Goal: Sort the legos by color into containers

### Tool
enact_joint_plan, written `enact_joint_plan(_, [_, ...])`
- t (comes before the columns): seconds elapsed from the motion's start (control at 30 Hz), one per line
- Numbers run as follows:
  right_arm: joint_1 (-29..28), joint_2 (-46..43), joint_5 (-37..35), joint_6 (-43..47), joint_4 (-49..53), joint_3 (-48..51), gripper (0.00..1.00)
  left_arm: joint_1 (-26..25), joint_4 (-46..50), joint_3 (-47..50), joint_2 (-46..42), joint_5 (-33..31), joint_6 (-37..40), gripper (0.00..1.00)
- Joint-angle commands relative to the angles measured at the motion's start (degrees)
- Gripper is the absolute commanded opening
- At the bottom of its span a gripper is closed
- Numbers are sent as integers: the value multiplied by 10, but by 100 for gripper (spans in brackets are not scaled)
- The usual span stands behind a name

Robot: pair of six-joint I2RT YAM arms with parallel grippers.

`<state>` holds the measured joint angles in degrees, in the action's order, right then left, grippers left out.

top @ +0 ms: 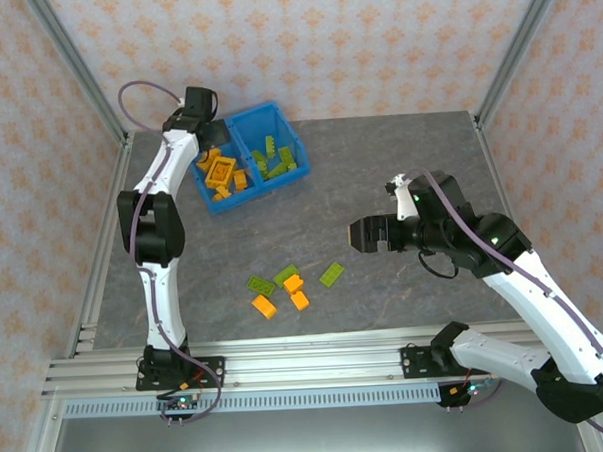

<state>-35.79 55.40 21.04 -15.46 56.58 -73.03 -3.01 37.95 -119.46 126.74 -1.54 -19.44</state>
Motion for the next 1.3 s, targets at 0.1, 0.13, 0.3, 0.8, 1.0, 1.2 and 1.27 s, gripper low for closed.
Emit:
enact_joint_plan(0.1, [2, 11, -12, -3, -22, 5, 99, -9, 25, 15, -120, 53, -17, 77])
enact_joint_plan(0.13, [2, 17, -18, -1, -23, 7, 99, -9, 20, 40, -154, 67, -28, 77])
enact_joint_plan(0.3, [-1, 62, -18, 22, -25, 34, 97, -34, -6, 202, -332, 120, -16, 78])
enact_joint_plan(0.8, [-89, 287, -135, -292, -162, 158, 100, -129, 116, 636, -772, 535, 531, 100])
enact_joint_plan(1.0, [-114, 369, -146, -335, -190, 127, 99, -141, 110, 697, -812, 546, 557, 100])
enact_joint_plan(1.2, [-122, 445, -151, -347, -179, 95, 84, -149, 102, 702, -807, 545, 574, 100])
enact_joint_plan(1.27, [-124, 454, -159, -352, -184, 97, 75, -149, 99, 705, -809, 541, 579, 100])
